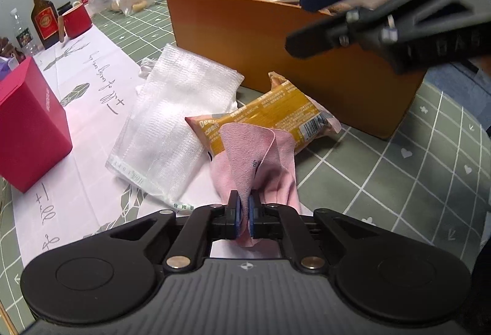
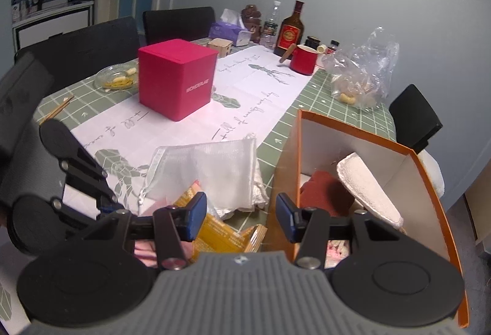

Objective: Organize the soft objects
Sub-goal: 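Grasp the yellow snack packet with right gripper while left gripper holds pink cloth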

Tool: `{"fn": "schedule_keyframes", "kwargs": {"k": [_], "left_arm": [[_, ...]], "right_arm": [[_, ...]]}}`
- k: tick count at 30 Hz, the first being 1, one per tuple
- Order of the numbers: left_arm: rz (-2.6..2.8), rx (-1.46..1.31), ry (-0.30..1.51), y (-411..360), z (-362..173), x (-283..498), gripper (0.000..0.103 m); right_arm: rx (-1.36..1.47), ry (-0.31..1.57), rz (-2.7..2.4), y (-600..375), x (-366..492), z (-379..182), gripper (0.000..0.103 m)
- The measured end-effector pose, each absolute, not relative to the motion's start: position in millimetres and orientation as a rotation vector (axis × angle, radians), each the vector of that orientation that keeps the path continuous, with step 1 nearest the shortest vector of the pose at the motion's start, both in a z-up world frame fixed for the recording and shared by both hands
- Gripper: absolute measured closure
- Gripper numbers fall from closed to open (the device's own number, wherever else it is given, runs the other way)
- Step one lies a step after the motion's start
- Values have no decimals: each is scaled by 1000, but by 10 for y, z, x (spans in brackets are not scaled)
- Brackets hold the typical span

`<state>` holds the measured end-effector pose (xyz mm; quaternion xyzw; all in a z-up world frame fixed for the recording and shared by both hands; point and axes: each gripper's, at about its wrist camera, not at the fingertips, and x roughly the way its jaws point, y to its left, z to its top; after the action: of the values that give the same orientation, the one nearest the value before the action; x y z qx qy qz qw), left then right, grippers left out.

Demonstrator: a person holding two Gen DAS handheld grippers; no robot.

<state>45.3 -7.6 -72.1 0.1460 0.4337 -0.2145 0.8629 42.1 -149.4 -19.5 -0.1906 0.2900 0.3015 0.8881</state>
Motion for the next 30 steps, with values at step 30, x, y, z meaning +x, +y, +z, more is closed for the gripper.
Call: {"fn": "schedule_keyframes", "kwargs": {"k": [30], "left_arm": [[-386,174,1113,557,-665,469,97]], "right_arm": [[-863,646,684,-852,428,-1011,24]]}}
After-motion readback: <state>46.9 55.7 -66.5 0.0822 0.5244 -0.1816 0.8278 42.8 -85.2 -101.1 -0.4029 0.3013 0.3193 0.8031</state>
